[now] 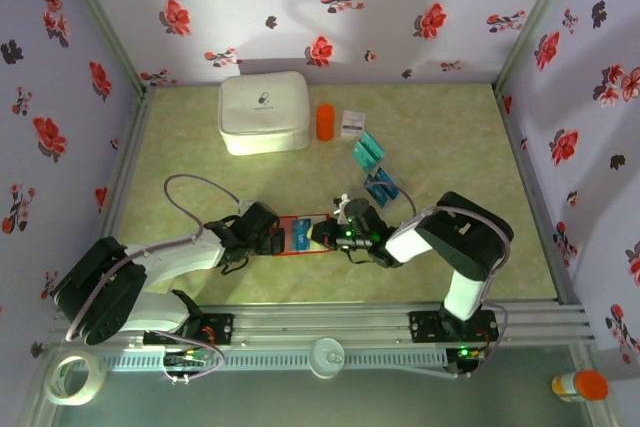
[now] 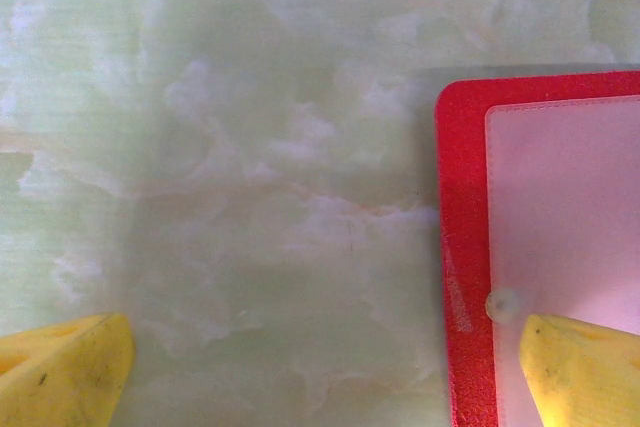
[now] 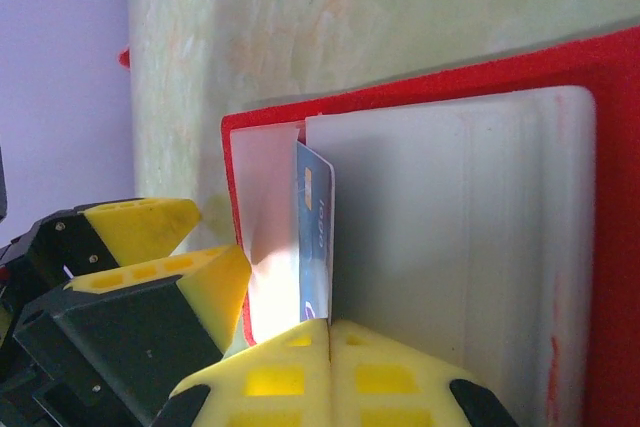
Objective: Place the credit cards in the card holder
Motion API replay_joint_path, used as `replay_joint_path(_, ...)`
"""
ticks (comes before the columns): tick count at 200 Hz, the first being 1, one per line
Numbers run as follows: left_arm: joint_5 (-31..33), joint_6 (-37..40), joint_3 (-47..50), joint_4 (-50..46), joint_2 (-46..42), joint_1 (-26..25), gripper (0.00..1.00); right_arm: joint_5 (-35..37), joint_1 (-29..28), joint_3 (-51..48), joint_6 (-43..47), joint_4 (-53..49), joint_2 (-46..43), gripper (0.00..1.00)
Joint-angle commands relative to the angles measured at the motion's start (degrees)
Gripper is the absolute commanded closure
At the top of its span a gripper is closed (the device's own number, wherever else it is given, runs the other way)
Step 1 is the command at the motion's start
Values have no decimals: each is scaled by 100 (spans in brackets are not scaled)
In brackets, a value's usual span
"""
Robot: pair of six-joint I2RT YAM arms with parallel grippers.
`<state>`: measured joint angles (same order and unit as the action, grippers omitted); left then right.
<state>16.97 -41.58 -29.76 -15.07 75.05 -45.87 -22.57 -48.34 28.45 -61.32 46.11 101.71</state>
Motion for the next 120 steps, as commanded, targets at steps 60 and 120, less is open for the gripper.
replay_joint_path(60,204,44,-78,-110,107,15,0,-59,233,479,1204,-2748,-839,60)
replay_joint_path(120,203,47,-42,-108,62,16,0,363,217,1629,2357,-4886,-1191,69)
